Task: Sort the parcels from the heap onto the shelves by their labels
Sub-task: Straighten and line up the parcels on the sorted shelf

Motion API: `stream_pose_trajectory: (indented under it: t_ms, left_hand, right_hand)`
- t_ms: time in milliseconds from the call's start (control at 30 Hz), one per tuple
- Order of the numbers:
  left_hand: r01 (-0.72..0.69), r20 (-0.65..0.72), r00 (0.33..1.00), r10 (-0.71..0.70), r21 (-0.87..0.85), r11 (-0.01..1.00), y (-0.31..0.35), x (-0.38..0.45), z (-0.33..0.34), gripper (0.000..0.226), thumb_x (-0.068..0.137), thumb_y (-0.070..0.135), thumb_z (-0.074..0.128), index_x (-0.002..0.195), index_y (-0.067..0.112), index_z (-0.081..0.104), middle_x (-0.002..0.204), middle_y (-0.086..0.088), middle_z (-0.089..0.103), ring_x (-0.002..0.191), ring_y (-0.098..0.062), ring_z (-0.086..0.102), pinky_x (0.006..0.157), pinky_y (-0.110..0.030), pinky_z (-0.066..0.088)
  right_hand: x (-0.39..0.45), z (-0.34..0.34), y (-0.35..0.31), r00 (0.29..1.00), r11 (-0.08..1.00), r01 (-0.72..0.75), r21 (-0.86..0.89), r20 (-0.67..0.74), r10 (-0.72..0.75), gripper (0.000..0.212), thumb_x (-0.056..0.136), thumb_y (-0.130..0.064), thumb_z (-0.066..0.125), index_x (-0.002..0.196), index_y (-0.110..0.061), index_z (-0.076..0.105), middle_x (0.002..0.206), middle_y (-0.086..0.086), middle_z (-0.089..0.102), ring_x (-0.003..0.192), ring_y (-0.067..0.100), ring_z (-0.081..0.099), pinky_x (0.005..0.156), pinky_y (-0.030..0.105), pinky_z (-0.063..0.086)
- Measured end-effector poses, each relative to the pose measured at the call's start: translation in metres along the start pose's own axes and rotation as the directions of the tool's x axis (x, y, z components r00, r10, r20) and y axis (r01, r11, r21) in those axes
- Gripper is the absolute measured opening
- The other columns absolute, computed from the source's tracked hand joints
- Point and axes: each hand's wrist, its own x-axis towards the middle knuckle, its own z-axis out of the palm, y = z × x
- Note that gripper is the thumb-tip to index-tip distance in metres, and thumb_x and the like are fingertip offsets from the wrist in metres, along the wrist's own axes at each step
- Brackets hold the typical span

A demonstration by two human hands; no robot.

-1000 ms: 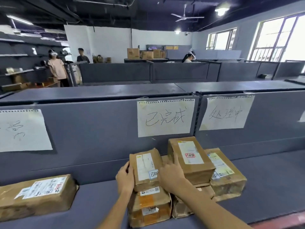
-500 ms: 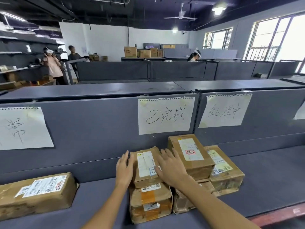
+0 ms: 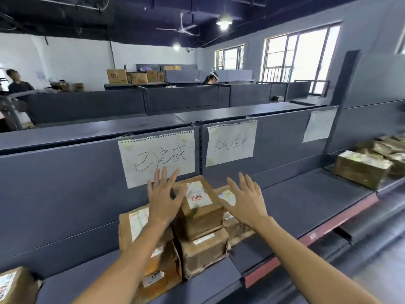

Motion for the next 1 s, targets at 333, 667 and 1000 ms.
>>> stream_pose_trajectory:
  t_ms: [333,667,1000]
  left_hand:
    - [-0.171,0.181,0.966,0.185,-0.087,0.981,0.214,0.028,0.186,0.084,0.083,0.077,0.023,0.151,0.032,0.042,0.164,-0.005,0.026,0.154,-0.021,0.014,0.125,-0.050,0.003]
    - [-0.246,0.300,0.879,0.370,-0.380,0.892,0.447,0.020,0.391,0.081,0.082,0.078,0.029,0.152,0.037,0.038,0.167,0.002,0.018,0.155,-0.010,0.004,0.124,-0.042,-0.003]
    - [-0.256,0.344,0.811,0.473,-0.517,0.817,0.591,0.058,0.586,0.080,0.082,0.079,0.033,0.150,0.037,0.043,0.166,0.002,0.020,0.154,-0.010,0.006,0.123,-0.041,-0.003]
  right_hand:
    - [-0.078,-0.048,0.261,0.921,0.922,-0.387,0.011,-0.042,0.388,0.106,0.069,-0.086,0.003,0.159,-0.032,0.017,0.168,0.013,0.012,0.154,0.034,0.009,0.124,0.048,0.013]
    - [-0.172,-0.086,0.523,0.766,0.765,-0.642,-0.053,-0.050,0.640,0.085,0.089,-0.078,0.038,0.159,-0.034,0.017,0.167,0.013,0.015,0.154,0.033,0.010,0.124,0.048,0.014]
    - [-0.165,-0.089,0.723,0.616,0.610,-0.787,-0.087,-0.129,0.777,0.106,0.065,-0.087,0.008,0.157,-0.035,0.024,0.163,0.012,0.027,0.150,0.031,0.023,0.118,0.046,0.027]
